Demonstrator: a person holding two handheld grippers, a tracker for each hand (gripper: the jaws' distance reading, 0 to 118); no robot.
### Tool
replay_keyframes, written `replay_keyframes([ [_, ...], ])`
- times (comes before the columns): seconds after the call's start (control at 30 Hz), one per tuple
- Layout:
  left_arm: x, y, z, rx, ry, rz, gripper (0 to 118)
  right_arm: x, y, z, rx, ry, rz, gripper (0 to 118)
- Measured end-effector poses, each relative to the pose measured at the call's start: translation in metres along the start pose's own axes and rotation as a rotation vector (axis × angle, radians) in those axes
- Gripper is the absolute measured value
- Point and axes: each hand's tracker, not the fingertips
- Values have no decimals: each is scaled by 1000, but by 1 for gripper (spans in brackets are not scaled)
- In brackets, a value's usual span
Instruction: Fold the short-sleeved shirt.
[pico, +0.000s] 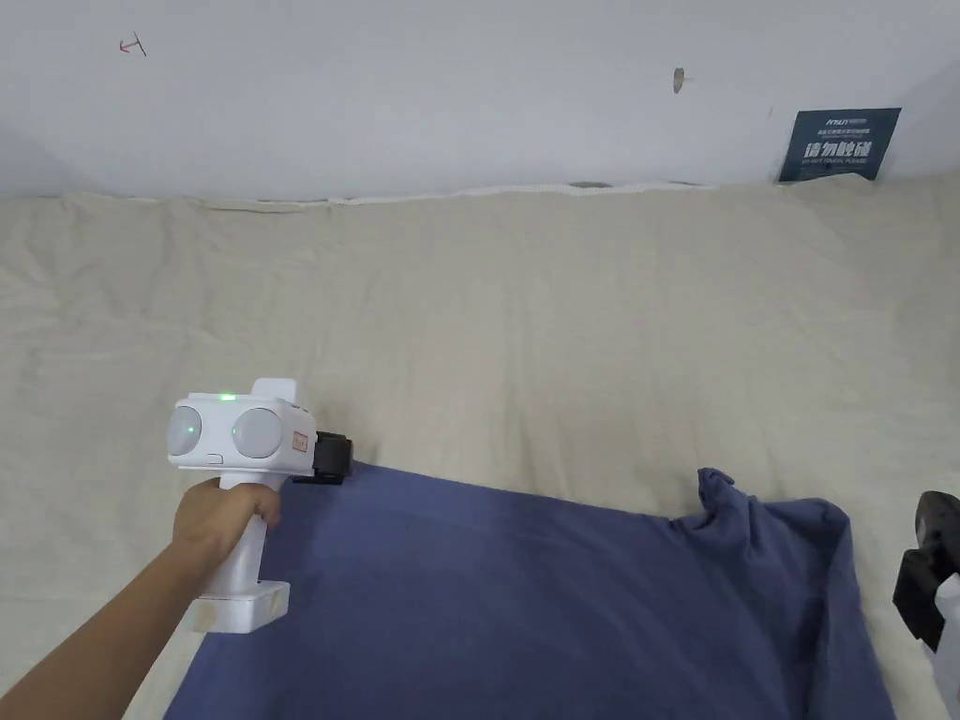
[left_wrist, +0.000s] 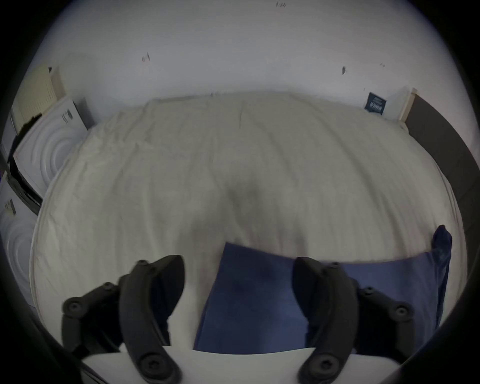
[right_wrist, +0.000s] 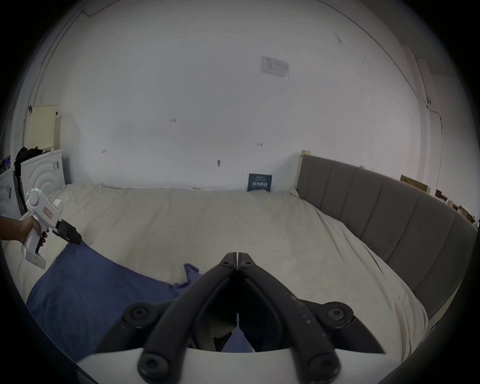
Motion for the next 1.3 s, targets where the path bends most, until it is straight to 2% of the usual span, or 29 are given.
replay_keyframes([
  [0.07, 0, -6, -12, -17, 7, 3, 61, 5, -7, -8, -34, 3, -15, 1],
  [0.13, 2, -13, -10, 40, 24, 10, 54, 10, -12, -15, -84, 8, -34, 1],
  [0.17, 4, -12, -9, 37, 24, 6, 45, 12, -14, -20, -107, 13, -44, 2],
  [0.2, 4, -10, -8, 36, 18, -1, 30, 16, -16, -26, -136, 14, -53, 2],
  [0.23, 4, -9, -7, 41, 21, -11, 2, 19, -17, -34, -175, 15, -60, 5],
  [0.27, 21, -17, 6, 41, 7, -24, 2, 22, -18, -43, -208, 10, -83, 14],
  [0.3, 23, -16, 9, 41, 9, -26, 2, 25, -19, -53, -241, 7, -95, 28],
  [0.33, 23, -16, 14, 52, 23, -28, 2, 29, -19, -65, -290, 25, -114, 51],
  [0.43, 18, -14, 39, 162, -15, 2, 2, 33, -24, -100, -376, 55, -154, 89],
  [0.47, 17, -14, 50, 179, -40, 16, 2, 33, -27, -114, -406, 54, -147, 99],
  [0.53, 15, -15, 68, 208, -67, 21, 2, 28, -33, -138, -486, 39, -127, 102],
  [0.6, 13, -17, 84, 229, -87, 7, 2, 20, -41, -155, -535, 46, -124, 101],
  [0.7, 8, -20, 103, 246, -107, -4, 2, 7, -57, -174, -637, 72, -65, 95],
  [0.77, 5, -23, 112, 253, -118, -5, 2, 0, -67, -178, -662, 86, -53, 69],
  [0.8, 18, -27, 118, 255, -118, -5, 2, -2, -69, -176, -663, 91, -54, 50],
  [0.87, 17, -33, 126, 260, -117, -7, 2, -6, -63, -161, -589, 86, -24, 28],
  [0.9, 15, -35, 128, 261, -116, -8, 2, -7, -61, -159, -586, 105, -8, 8],
  [1.07, 0, -47, 152, 295, -92, 41, 2, -4, -26, -123, -435, 75, 50, 7],
  [1.3, -27, -30, 215, 478, -33, 84, 2, 8, 74, -65, -168, 158, 18, 7],
])
